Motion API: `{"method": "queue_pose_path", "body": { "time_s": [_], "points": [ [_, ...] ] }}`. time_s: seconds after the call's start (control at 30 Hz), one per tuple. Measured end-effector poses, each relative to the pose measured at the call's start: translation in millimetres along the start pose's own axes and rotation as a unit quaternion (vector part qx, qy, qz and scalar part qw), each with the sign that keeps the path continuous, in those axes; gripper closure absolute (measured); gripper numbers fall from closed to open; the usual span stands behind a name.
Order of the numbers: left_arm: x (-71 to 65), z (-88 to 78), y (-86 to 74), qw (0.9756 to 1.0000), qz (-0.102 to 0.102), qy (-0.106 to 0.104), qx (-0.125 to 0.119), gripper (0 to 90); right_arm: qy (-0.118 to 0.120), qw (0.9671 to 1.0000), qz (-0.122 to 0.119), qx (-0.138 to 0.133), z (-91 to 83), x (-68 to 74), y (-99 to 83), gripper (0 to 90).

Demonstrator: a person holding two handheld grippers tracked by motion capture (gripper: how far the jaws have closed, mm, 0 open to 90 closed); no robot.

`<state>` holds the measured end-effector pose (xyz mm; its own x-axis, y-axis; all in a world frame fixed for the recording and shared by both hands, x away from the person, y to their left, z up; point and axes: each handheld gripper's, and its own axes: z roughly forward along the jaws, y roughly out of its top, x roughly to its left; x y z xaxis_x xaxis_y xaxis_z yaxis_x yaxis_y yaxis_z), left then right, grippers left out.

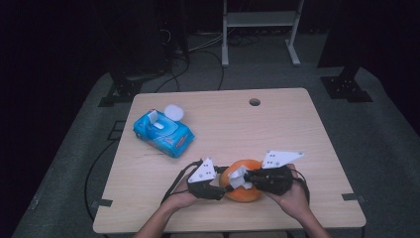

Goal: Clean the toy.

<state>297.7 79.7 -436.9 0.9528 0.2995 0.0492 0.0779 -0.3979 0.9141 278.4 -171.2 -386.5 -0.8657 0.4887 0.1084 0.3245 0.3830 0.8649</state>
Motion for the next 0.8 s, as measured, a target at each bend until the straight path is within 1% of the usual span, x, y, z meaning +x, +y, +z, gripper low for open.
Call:
{"method": "queue_pose_path", "body": {
  "time_s": [0.03, 0.07, 0.1, 0.13, 0.17, 0.2, 0.23, 0.27, 0.3, 0.33, 0.37, 0.4, 0.43, 0.5, 0.53, 0.57, 0.6, 0.63, 0.67, 0.7, 0.77, 0.8],
  "points": [
    [0.9, -0.3, -1.0, 1.0000, -0.003, -0.002, -0.001, 40.1, -0.009, 0.9999, 0.005, -0.002, -4.3, -5.5, -1.8, 84.4],
    [2.0, -0.2, -1.8, 1.0000, -0.008, -0.005, -0.001, 39.7, -0.016, 0.9998, 0.014, -0.003, -9.0, -11.2, -4.4, 84.4],
    [2.8, 0.6, -2.3, 0.9998, -0.016, -0.008, -0.002, 37.1, -0.018, 0.9995, 0.026, -0.002, -12.7, -15.7, -7.8, 84.5],
    [4.0, 1.0, -2.1, 0.9997, -0.021, -0.011, 0.000, 33.6, -0.019, 0.9993, 0.033, 0.000, -15.2, -19.0, -11.9, 84.4],
    [4.8, 1.8, -1.9, 0.9994, -0.031, -0.016, -0.003, 28.1, -0.016, 0.9990, 0.041, 0.002, -16.3, -20.5, -16.2, 84.5],
    [5.8, 2.1, -1.5, 0.9990, -0.041, -0.020, -0.003, 22.2, -0.013, 0.9988, 0.046, 0.004, -16.6, -20.7, -19.9, 84.5],
    [6.6, 2.2, -1.1, 0.9985, -0.050, -0.019, -0.004, 18.2, -0.013, 0.9988, 0.047, 0.008, -16.4, -20.0, -22.1, 84.5],
    [7.6, 2.5, -1.1, 0.9981, -0.059, -0.020, -0.002, 16.4, -0.013, 0.9989, 0.044, 0.010, -16.3, -19.3, -22.9, 84.5],
    [8.0, 2.5, -1.4, 0.9978, -0.063, -0.022, 0.000, 15.9, -0.014, 0.9989, 0.042, 0.012, -16.7, -18.4, -22.5, 84.5],
    [7.5, 2.0, -2.2, 0.9976, -0.065, -0.023, 0.000, 20.3, -0.015, 0.9989, 0.041, 0.014, -16.8, -17.7, -21.7, 84.5],
    [5.9, 2.1, -2.1, 0.9981, -0.058, -0.020, 0.001, 28.0, -0.019, 0.9991, 0.036, 0.015, -16.4, -17.0, -20.1, 84.5],
    [4.8, 1.6, -1.1, 0.9985, -0.051, -0.017, 0.004, 31.8, -0.021, 0.9991, 0.035, 0.015, -16.1, -15.7, -18.0, 84.4],
    [3.2, 1.1, 1.1, 0.9990, -0.042, -0.014, 0.006, 33.6, -0.021, 0.9992, 0.031, 0.013, -16.0, -13.9, -15.9, 84.4],
    [0.8, 1.1, 3.5, 0.9994, -0.033, -0.012, 0.005, 34.9, -0.017, 0.9997, 0.016, 0.007, -14.0, -6.2, -7.7, 84.4],
    [-2.1, 2.3, 4.9, 0.9996, -0.025, -0.012, 0.004, 35.1, -0.009, 0.9999, 0.013, 0.002, -12.4, -4.0, -4.9, 84.4],
    [-3.9, 3.1, 6.0, 0.9998, -0.017, -0.012, 0.006, 35.1, 0.007, 0.9999, 0.013, -0.002, -8.4, 0.7, -0.3, 84.4],
    [-7.2, 3.8, 8.2, 0.9999, 0.001, -0.010, 0.011, 35.1, 0.011, 0.9999, 0.010, 0.000, -5.0, 4.1, 2.3, 84.5],
    [-9.4, 4.3, 9.3, 0.9999, 0.008, -0.009, 0.011, 35.2, 0.014, 0.9999, -0.001, 0.003, 1.5, 8.3, 6.0, 84.5],
    [-10.7, 4.1, 9.6, 0.9998, 0.010, -0.009, 0.012, 35.2, 0.016, 0.9998, -0.006, 0.006, 5.7, 10.4, 8.2, 84.4],
    [-10.4, 3.4, 9.0, 0.9998, 0.011, -0.008, 0.013, 35.2, 0.014, 0.9998, -0.012, 0.009, 8.2, 11.1, 10.0, 84.4],
    [-8.1, 2.1, 6.4, 0.9999, 0.004, -0.010, 0.011, 35.3, 0.006, 0.9999, -0.010, 0.008, 6.7, 7.9, 11.4, 84.5],
    [-7.0, 1.6, 5.2, 0.9999, 0.001, -0.011, 0.011, 35.2, -0.004, 0.9999, -0.007, 0.008, 3.6, 4.8, 11.0, 84.4]
  ]
}}
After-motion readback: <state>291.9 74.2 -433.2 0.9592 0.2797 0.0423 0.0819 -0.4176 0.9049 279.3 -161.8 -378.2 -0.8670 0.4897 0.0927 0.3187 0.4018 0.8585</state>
